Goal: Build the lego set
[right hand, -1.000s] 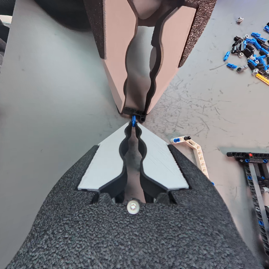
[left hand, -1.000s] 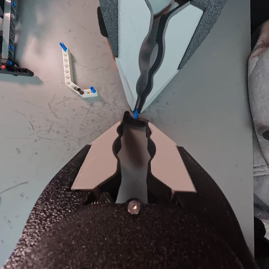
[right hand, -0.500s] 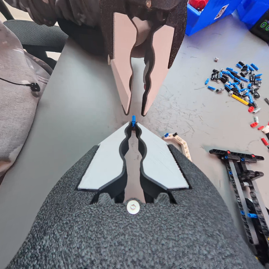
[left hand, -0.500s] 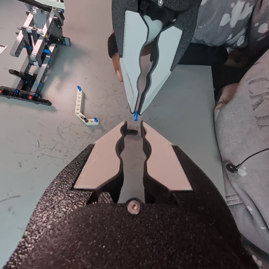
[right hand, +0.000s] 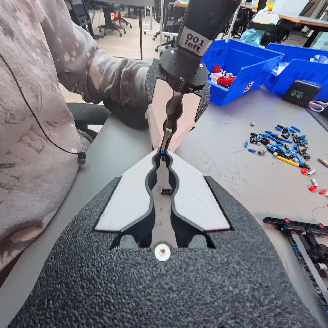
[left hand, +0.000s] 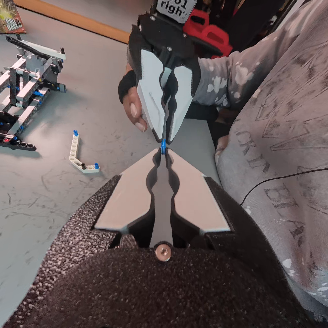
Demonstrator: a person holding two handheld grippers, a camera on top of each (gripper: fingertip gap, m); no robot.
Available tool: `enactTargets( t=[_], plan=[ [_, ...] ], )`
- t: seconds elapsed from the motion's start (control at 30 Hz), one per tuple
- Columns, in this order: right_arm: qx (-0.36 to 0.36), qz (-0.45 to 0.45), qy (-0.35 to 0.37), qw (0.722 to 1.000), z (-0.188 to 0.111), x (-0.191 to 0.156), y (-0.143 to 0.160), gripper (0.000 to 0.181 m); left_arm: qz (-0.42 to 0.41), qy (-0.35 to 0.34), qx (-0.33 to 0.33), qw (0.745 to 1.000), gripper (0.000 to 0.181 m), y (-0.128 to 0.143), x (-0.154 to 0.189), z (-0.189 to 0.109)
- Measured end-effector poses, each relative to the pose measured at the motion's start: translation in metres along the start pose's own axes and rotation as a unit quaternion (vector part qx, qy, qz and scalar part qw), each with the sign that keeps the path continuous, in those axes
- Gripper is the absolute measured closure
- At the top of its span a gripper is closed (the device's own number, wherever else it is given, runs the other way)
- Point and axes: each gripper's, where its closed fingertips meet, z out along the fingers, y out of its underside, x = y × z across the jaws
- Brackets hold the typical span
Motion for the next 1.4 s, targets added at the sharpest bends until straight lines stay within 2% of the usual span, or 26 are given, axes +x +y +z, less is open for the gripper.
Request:
enactTargets(
  t=[0.1,0.4,0.67,0.83,0.9,1.07,1.2,1.4],
  plan=[
    [0.017,-0.006,0.001,1.000,-0.001,-0.002,-0.009,0.177,0.001,0.015,0.023,1.000,0.177,-0.007,0.005,-0.002],
    [0.017,0.001,-0.002,1.000,-0.002,-0.002,-0.009,0.176,0.012,0.010,0.030,0.999,0.177,-0.010,0.006,-0.003],
    [0.011,0.013,-0.001,1.000,-0.001,-0.001,-0.007,0.177,0.024,-0.006,0.024,0.999,0.177,-0.009,0.003,-0.003],
    [-0.011,0.016,0.020,1.000,0.002,0.008,0.003,0.177,0.017,-0.039,0.010,0.999,0.172,-0.002,-0.012,-0.002],
    [-0.016,0.026,0.021,0.999,0.000,0.011,0.005,0.178,0.020,-0.058,-0.009,0.998,0.161,0.006,-0.020,-0.002],
    [-0.041,0.028,0.044,0.998,-0.005,0.021,0.015,0.177,0.048,-0.096,-0.116,0.987,0.139,0.043,-0.037,0.000],
    [-0.047,0.026,0.046,0.998,-0.006,0.022,0.016,0.177,0.059,-0.091,-0.165,0.980,0.130,0.059,-0.042,0.005],
    [-0.068,0.029,0.047,0.996,-0.007,0.023,0.028,0.177,0.075,-0.087,-0.198,0.973,0.127,0.068,-0.044,0.014]
  ],
)
